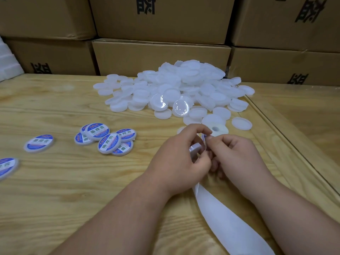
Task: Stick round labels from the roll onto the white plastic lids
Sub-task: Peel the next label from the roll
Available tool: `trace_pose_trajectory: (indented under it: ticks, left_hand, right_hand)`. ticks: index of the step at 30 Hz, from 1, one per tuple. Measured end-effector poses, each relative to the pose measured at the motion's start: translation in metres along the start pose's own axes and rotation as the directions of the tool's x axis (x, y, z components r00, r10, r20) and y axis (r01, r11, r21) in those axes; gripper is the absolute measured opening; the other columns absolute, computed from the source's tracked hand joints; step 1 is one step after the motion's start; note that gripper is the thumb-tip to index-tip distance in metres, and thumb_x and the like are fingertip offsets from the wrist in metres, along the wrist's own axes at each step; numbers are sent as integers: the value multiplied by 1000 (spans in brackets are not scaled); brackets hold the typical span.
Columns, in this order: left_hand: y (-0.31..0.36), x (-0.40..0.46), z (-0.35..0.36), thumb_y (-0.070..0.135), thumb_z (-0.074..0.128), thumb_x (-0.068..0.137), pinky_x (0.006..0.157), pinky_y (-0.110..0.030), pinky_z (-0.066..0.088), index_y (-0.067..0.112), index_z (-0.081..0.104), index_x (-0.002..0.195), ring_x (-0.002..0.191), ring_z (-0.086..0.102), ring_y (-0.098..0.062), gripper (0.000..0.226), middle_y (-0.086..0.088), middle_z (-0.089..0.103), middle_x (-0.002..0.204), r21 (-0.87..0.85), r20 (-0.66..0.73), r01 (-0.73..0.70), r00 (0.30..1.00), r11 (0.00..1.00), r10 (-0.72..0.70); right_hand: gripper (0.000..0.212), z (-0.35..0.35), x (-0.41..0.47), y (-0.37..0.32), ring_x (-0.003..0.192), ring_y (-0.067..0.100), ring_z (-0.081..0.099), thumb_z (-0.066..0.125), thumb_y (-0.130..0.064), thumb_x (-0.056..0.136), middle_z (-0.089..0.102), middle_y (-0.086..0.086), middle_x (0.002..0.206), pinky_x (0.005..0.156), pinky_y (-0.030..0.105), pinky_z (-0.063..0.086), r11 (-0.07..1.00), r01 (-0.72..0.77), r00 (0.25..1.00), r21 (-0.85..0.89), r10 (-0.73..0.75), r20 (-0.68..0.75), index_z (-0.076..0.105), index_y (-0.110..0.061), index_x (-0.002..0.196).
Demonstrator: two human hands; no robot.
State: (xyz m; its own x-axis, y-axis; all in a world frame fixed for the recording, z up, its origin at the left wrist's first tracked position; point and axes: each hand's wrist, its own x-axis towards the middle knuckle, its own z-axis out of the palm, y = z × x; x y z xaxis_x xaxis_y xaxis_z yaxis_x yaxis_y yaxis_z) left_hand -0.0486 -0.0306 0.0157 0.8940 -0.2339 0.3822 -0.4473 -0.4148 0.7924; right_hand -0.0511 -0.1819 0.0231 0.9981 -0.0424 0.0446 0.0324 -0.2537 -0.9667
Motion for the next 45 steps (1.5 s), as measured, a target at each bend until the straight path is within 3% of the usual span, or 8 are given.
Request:
trace_pose_trajectory:
  ticks: [7,15,24,30,34,38,42,45]
  left_hand:
    - [-2,0,-3,24,55,80,83,-28,54,49,53,109,91,65,-4,39,18,68,91,-137,46,72,997,988,-66]
    - [-10,4,-3,22,66,84,78,-24,54,51,56,110,87,65,-2,41,18,66,91,-171,30,137,991,976,-133]
    - [-12,6,-4,25,72,87,77,-17,50,51,59,105,87,63,5,34,22,66,93,-172,-17,171,984,970,-177]
    - [-9,5,-6,20,72,89,69,-4,44,36,66,101,78,61,9,22,14,70,86,-224,1,165,986,960,-169]
    - [-10,6,-8,19,72,89,69,-8,48,35,67,98,77,65,6,19,16,72,84,-244,7,179,983,953,-183]
    - [-13,7,-10,26,71,87,80,-28,58,38,68,97,84,71,-7,16,13,73,88,-299,6,209,976,931,-217]
    - [-15,8,-12,24,67,90,80,-22,55,43,69,95,91,68,0,19,22,71,98,-277,27,224,974,934,-225]
    - [-15,8,-17,15,63,94,78,-13,51,41,69,99,88,66,4,28,20,72,94,-248,94,247,969,937,-230]
  right_hand:
    - [26,-2,2,0,52,20,54,63,-35,83,65,9,58,52,36,42,999,-39,999,6,39,21,72,-12,73]
    - [15,-4,2,0,45,4,54,60,-6,92,61,-7,52,45,13,41,1000,23,990,-14,-21,138,73,-13,90]
    - [16,-10,2,-3,47,6,57,59,-22,69,64,1,57,46,19,43,994,10,973,-105,14,229,68,-15,79]
    - [16,-10,1,1,45,7,52,65,-14,88,63,2,55,43,16,39,992,56,977,-110,-32,209,68,-14,72]
    - [20,-8,0,0,58,14,60,67,-37,74,70,13,73,56,29,47,984,115,964,-139,-76,254,72,-18,78]
    - [33,-5,-3,0,66,13,60,72,-54,64,72,10,82,63,35,51,985,131,956,-114,-95,279,74,-26,82]
    - [46,-4,-4,0,68,10,59,79,-61,61,72,11,88,65,32,51,983,136,956,-125,-97,277,74,-23,86]
    - [34,-4,-3,1,65,11,59,78,-51,68,71,3,78,62,30,50,978,129,960,-161,-83,269,73,-21,84]
